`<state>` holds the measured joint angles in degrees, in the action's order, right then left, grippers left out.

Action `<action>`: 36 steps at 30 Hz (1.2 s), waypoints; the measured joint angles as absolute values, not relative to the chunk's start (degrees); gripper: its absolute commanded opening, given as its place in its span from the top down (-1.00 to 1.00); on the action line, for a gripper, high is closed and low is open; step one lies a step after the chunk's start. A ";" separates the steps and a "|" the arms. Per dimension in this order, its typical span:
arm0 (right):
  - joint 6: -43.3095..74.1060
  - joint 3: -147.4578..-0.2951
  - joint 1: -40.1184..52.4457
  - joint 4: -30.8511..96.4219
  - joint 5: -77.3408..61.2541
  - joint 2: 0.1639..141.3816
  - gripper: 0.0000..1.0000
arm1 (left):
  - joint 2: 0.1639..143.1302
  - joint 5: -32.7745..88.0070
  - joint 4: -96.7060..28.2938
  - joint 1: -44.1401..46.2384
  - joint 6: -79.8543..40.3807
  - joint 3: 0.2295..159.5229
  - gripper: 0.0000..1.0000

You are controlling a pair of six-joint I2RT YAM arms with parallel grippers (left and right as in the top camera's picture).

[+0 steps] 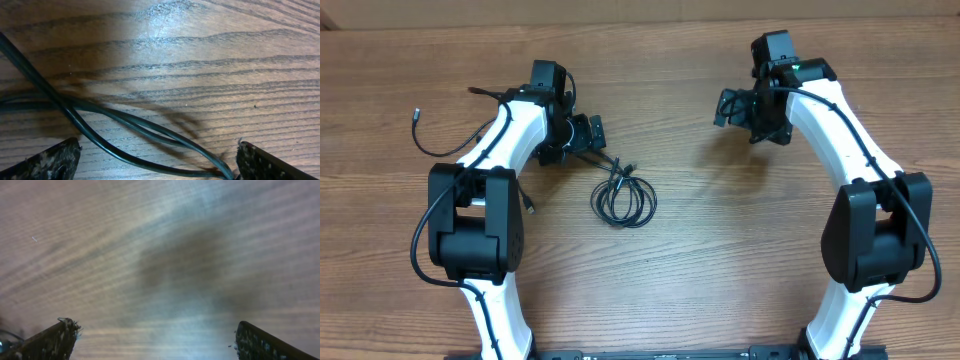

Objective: Untangle cables

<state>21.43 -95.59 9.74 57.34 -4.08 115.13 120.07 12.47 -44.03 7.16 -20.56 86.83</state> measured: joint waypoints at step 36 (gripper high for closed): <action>32.93 -94.11 24.14 53.12 -25.93 115.13 -0.12 | 120.07 11.77 -43.44 7.16 -20.51 86.83 -1.00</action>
